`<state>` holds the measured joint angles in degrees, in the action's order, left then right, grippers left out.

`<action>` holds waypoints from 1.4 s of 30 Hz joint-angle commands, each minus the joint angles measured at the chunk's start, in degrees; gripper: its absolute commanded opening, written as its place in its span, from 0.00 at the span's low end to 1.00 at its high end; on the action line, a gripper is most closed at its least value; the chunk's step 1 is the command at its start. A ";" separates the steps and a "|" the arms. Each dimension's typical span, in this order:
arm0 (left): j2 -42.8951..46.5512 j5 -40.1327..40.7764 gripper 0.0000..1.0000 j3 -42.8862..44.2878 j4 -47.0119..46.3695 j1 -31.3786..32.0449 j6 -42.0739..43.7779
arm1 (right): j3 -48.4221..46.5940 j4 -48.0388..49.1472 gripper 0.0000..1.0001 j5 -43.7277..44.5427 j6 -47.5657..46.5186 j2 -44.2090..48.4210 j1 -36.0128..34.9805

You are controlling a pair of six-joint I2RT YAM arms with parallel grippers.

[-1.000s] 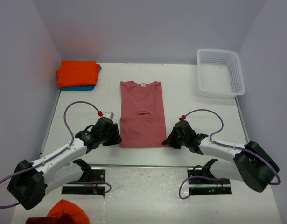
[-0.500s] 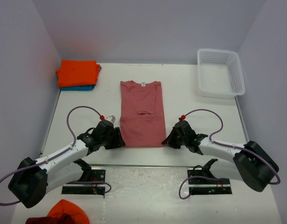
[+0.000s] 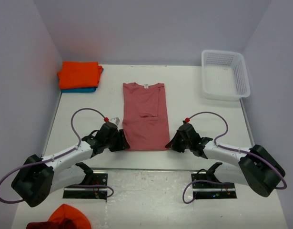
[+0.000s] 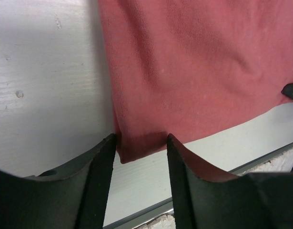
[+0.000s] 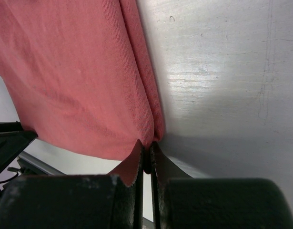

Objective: Fold and stack the t-shirts
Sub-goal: Grab one side of the 2/3 rectangular tshirt with both arms

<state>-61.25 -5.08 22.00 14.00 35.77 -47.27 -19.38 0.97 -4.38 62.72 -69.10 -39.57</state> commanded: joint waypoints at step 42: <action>17.39 -4.23 0.00 -2.14 11.31 0.79 0.60 | -7.87 -30.23 0.00 16.42 -1.55 14.43 -13.68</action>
<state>-45.54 -9.30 18.85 21.82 36.18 -47.40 -24.86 -22.50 6.35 59.72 -55.37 -51.68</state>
